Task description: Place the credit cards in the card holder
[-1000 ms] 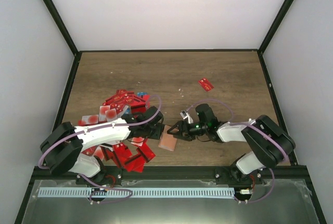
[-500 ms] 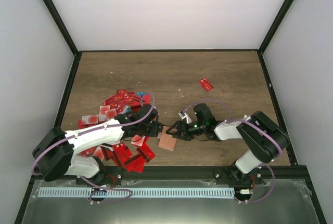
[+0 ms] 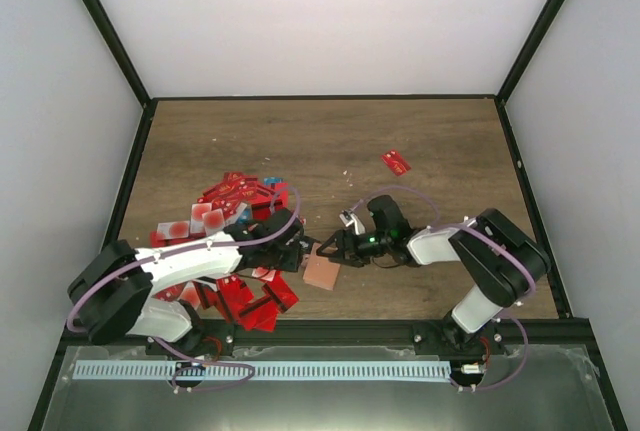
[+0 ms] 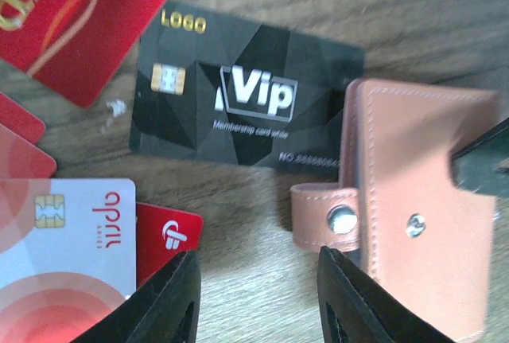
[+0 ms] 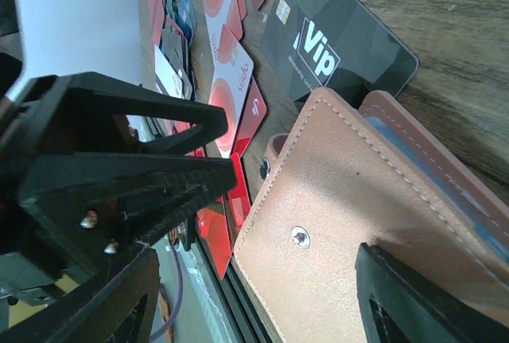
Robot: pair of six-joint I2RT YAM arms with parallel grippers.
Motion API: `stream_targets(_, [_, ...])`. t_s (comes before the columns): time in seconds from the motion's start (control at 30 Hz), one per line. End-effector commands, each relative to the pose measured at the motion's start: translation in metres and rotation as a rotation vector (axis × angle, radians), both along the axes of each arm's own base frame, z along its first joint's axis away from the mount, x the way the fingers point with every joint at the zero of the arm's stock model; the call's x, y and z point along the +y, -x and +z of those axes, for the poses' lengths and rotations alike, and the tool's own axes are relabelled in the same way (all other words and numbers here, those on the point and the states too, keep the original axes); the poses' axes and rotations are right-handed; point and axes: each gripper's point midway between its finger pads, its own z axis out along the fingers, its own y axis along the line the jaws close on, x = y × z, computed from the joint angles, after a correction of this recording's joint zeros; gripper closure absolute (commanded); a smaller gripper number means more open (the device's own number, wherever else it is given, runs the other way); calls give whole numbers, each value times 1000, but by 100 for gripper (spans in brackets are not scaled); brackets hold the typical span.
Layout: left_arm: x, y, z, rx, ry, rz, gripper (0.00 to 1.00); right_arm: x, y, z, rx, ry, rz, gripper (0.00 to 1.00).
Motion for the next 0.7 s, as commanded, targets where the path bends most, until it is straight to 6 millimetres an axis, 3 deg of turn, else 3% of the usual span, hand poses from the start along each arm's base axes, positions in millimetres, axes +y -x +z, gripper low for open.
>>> stream_targets(0.0, [-3,10,-17,48,4,-47,57,3,-2,-10,-10,31,10,30])
stream_targets(0.27, [-11,13,-33,79,23,-71,56,1,2,-17,5,38,14,30])
stream_targets(0.43, [-17,2,-34,49,51,-20,56,-1,4,-20,8,45,20,31])
stream_targets(0.67, [16,-18,-22,-30,-6,214,56,-4,9,-28,21,60,25,31])
